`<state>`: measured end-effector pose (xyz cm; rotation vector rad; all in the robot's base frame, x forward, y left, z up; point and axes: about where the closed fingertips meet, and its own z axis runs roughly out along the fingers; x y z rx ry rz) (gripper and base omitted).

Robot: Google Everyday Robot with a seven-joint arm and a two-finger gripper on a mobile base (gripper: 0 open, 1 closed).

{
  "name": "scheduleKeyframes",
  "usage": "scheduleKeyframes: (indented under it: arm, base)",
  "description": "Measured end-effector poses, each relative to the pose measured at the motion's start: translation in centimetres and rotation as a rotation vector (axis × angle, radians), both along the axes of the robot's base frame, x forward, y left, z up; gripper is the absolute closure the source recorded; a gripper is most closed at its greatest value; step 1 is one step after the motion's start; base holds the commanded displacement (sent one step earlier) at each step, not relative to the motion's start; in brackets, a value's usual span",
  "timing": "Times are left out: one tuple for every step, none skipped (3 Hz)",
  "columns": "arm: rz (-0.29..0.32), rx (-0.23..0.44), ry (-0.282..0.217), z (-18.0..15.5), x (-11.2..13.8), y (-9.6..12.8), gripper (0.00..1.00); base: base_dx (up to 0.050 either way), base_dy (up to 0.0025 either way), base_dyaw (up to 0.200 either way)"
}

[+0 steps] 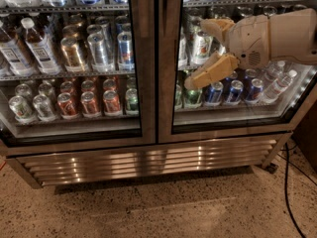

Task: Open left fridge door

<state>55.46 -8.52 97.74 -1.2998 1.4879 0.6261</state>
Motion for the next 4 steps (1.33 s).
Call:
scheduleKeyframes:
  arm:
    - [-0.054, 0.005, -0.008, 1.7, 2.6, 4.4, 0.0]
    - [-0.054, 0.005, -0.008, 1.7, 2.6, 4.5, 0.0]
    - [-0.044, 0.001, -0.025, 2.4, 3.4, 6.5, 0.0]
    - [-0.034, 0.042, -0.031, 3.4, 4.3, 9.4, 0.0]
  base:
    - [0.0, 0.0, 0.0]
    - [0.0, 0.0, 0.0]
    - [0.0, 0.0, 0.0]
    - [0.0, 0.0, 0.0]
